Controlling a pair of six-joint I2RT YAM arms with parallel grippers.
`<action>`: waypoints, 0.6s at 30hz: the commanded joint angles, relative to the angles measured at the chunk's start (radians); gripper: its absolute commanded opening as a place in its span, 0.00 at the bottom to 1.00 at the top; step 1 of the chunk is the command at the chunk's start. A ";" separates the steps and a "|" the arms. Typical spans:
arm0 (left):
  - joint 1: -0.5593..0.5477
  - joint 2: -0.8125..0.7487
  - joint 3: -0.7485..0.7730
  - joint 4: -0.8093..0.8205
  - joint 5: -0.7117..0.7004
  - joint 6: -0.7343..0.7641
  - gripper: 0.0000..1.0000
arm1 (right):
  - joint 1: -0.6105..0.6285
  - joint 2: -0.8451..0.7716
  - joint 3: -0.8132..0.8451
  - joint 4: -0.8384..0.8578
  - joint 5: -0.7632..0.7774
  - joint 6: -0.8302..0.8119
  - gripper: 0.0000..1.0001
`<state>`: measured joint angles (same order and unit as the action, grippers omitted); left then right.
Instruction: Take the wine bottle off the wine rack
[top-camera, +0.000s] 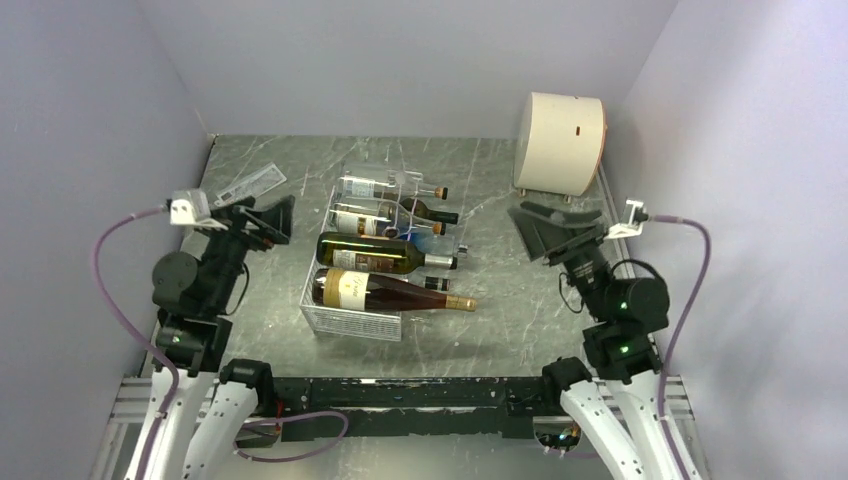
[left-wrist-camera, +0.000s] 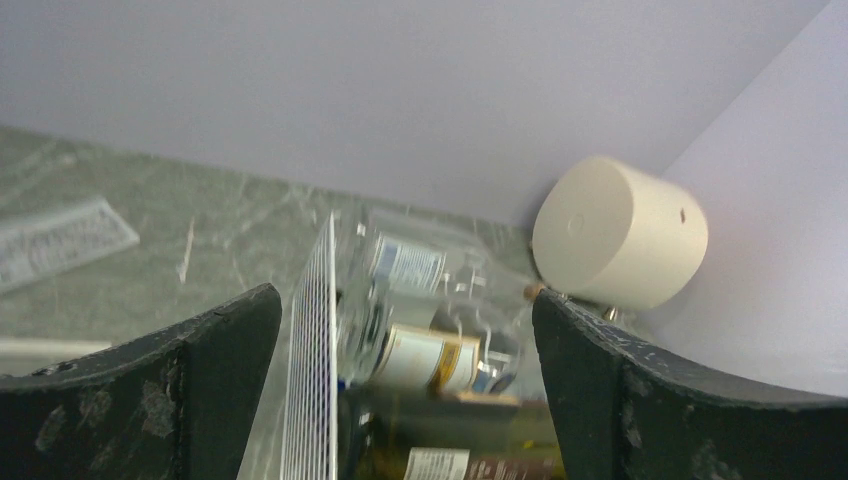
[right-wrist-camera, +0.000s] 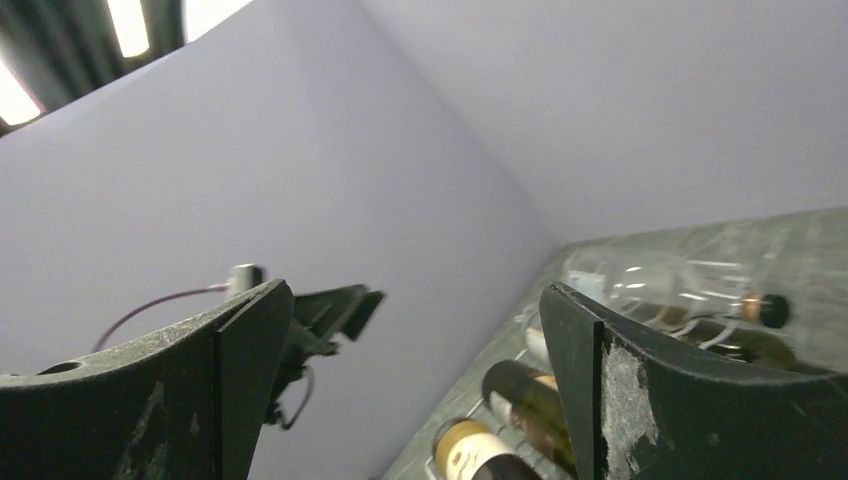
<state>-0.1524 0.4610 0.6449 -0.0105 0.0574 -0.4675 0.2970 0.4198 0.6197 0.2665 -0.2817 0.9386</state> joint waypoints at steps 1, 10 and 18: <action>0.028 0.081 0.190 -0.058 0.017 0.056 0.99 | 0.032 0.101 0.233 -0.295 0.213 -0.175 1.00; 0.060 0.254 0.472 -0.202 0.067 0.108 0.99 | 0.081 0.261 0.554 -0.705 0.449 -0.413 1.00; 0.074 0.351 0.536 -0.322 0.145 0.101 0.99 | 0.098 0.284 0.575 -0.849 0.387 -0.611 1.00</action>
<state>-0.0914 0.7734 1.1446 -0.2256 0.1249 -0.3798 0.3820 0.7151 1.2060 -0.4709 0.1135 0.4541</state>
